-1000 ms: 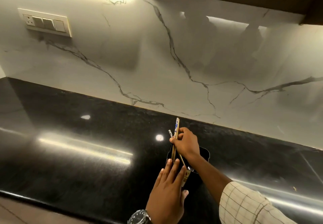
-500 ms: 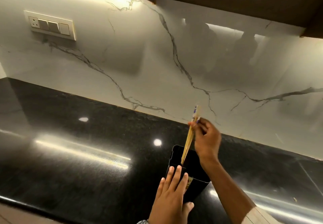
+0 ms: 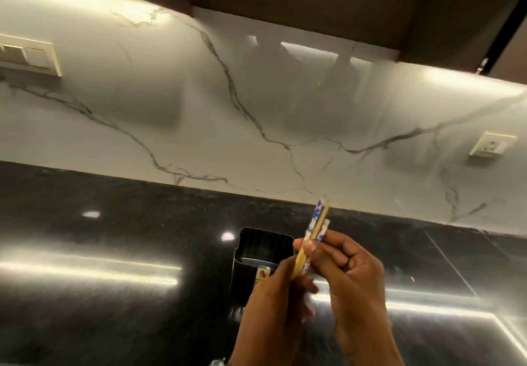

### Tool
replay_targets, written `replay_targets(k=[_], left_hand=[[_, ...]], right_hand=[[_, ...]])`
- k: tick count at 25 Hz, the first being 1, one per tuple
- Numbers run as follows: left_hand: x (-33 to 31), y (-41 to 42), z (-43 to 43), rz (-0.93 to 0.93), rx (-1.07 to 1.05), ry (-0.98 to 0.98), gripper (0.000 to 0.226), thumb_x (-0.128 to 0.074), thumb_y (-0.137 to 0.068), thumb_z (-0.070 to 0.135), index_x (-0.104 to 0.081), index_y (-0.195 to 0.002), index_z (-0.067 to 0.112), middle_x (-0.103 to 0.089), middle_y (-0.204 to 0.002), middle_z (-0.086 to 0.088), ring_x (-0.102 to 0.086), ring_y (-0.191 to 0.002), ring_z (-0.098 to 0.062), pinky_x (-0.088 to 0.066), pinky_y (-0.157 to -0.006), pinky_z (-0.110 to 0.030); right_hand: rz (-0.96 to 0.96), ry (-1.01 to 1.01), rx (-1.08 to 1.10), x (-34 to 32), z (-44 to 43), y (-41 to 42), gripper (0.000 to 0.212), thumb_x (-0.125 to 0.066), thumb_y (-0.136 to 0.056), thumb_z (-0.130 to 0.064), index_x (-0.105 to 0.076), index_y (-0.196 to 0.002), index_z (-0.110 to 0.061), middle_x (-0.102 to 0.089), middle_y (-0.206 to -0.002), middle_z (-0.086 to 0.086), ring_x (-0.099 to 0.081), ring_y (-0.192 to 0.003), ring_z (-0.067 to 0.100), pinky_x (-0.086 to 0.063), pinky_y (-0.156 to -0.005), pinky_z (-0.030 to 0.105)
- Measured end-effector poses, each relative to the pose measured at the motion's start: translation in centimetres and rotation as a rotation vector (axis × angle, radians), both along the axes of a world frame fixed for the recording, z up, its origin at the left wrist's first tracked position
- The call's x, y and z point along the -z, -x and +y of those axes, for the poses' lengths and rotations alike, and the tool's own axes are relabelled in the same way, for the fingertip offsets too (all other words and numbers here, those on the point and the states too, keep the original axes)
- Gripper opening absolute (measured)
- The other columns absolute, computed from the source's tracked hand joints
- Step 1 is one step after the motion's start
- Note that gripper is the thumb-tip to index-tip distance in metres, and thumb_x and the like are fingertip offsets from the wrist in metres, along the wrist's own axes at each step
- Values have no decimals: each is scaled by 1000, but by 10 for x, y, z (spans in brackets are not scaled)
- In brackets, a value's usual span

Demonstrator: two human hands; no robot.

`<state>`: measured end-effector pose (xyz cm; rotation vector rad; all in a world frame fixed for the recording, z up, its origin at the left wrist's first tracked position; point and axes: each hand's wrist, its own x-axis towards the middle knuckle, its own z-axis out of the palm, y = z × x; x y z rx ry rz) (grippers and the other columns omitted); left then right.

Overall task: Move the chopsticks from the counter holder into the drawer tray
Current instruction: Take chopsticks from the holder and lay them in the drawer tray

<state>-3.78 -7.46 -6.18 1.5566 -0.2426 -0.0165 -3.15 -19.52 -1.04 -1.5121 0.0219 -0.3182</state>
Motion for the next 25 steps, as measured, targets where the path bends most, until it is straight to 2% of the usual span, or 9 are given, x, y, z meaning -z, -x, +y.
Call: replay_targets(k=[1, 2, 4, 9, 11, 13, 15, 19, 25], left_hand=[[-1, 4, 0, 105, 50, 66, 24, -55, -96, 23, -70, -108, 9, -73, -84, -11, -63, -56, -15, -49, -47, -23], [5, 9, -1, 129, 95, 71, 19, -52, -99, 16, -68, -103, 8, -73, -80, -14, -59, -51, -18, -45, -44, -24], [18, 22, -1, 137, 129, -11, 18, -50, -102, 15, -67, -104, 10, -76, -82, -11, -58, -52, -21, -44, -46, -26], [42, 50, 1, 45, 127, -243, 14, -53, -100, 17, -67, -101, 16, -76, -78, -1, -58, -51, -8, -48, -51, -21], [49, 57, -3, 39, 114, -275, 14, -54, -99, 16, -67, -96, 17, -75, -74, 2, -61, -54, -7, -54, -57, -25], [52, 63, -6, 16, 122, -338, 15, -54, -100, 18, -67, -94, 21, -76, -74, 7, -69, -66, -6, -57, -71, -22], [51, 70, -9, 26, 141, -347, 15, -53, -100, 19, -66, -94, 20, -77, -75, 7, -73, -71, -8, -57, -76, -21], [49, 82, -14, 103, 202, -217, 18, -50, -101, 19, -63, -96, 7, -74, -72, -7, -64, -50, -18, -53, -51, -28], [53, 94, 3, 310, 67, 15, 28, -45, -103, 18, -61, -99, -5, -72, -69, -17, -58, -43, -25, -44, -38, -28]], right_hand=[[34, 1, -20, 2, -4, 6, 15, -76, -83, -8, -78, -96, -15, -83, -87, 7, -80, -81, 22, -63, -64, 25], [62, -19, -30, 2, -10, 13, 15, -76, -83, -4, -76, -97, -10, -82, -88, 9, -80, -82, 26, -63, -65, 26], [99, -95, 7, -3, -27, 26, 15, -75, -84, 1, -75, -98, -3, -82, -87, 14, -80, -81, 29, -65, -66, 29], [103, -231, 187, -10, -66, 49, 15, -73, -84, 0, -75, -99, -3, -82, -88, 13, -80, -85, 25, -64, -76, 35], [116, -245, 169, -8, -72, 58, 19, -75, -82, -4, -75, -102, -3, -82, -91, 14, -80, -87, 25, -64, -76, 35], [134, -272, 115, -5, -76, 66, 28, -77, -75, -9, -76, -102, -2, -81, -92, 16, -80, -87, 27, -66, -72, 33], [161, -268, 54, -3, -78, 72, 29, -78, -75, -9, -76, -103, -1, -81, -93, 16, -80, -88, 28, -65, -67, 30], [227, -170, -24, 3, -75, 78, 19, -72, -87, 0, -76, -105, -2, -81, -96, 15, -80, -89, 28, -64, -67, 28], [56, -356, 384, 0, -94, 90, 33, -67, -90, 10, -60, -118, -7, -74, -102, 20, -80, -83, 29, -65, -69, 32]])
